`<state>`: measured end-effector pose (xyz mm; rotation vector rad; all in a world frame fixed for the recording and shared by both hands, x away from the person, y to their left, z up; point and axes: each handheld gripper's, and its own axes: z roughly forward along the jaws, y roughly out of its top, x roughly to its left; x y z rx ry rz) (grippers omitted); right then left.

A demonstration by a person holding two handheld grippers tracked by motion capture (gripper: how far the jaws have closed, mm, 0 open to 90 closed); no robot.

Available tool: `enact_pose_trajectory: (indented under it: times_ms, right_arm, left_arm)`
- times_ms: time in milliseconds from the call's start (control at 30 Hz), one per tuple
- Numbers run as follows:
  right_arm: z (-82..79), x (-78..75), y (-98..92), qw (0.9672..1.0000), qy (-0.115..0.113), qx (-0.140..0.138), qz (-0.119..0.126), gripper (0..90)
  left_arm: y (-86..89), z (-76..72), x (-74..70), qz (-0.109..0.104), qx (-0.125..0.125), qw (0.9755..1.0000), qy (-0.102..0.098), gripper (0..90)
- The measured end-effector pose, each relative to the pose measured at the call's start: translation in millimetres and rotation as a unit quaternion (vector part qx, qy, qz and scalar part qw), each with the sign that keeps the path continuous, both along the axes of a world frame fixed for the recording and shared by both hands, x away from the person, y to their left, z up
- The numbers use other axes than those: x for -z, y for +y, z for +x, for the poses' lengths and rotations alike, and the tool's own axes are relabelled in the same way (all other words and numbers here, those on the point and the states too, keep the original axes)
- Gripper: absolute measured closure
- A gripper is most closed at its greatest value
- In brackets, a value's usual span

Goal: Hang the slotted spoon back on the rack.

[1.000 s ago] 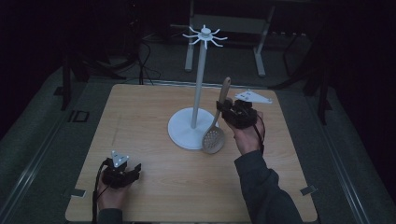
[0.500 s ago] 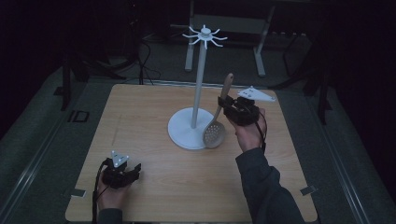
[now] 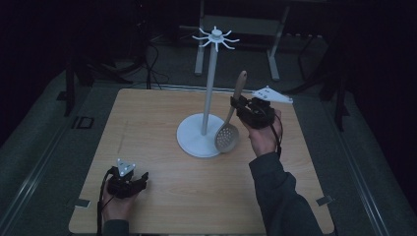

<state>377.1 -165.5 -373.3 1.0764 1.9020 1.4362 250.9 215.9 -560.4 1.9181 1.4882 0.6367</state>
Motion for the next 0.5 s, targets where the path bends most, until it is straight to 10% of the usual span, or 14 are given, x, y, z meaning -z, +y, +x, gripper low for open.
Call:
enact_pose_trajectory:
  times_ms: [500]
  right_arm:
    - [-0.1, -16.8, 1.6, 0.9998, -0.022, 0.001, 0.001, 73.0]
  left_arm:
    - [-0.2, 0.0, 0.2, 0.000, 0.000, 1.0000, 0.000, 40.9]
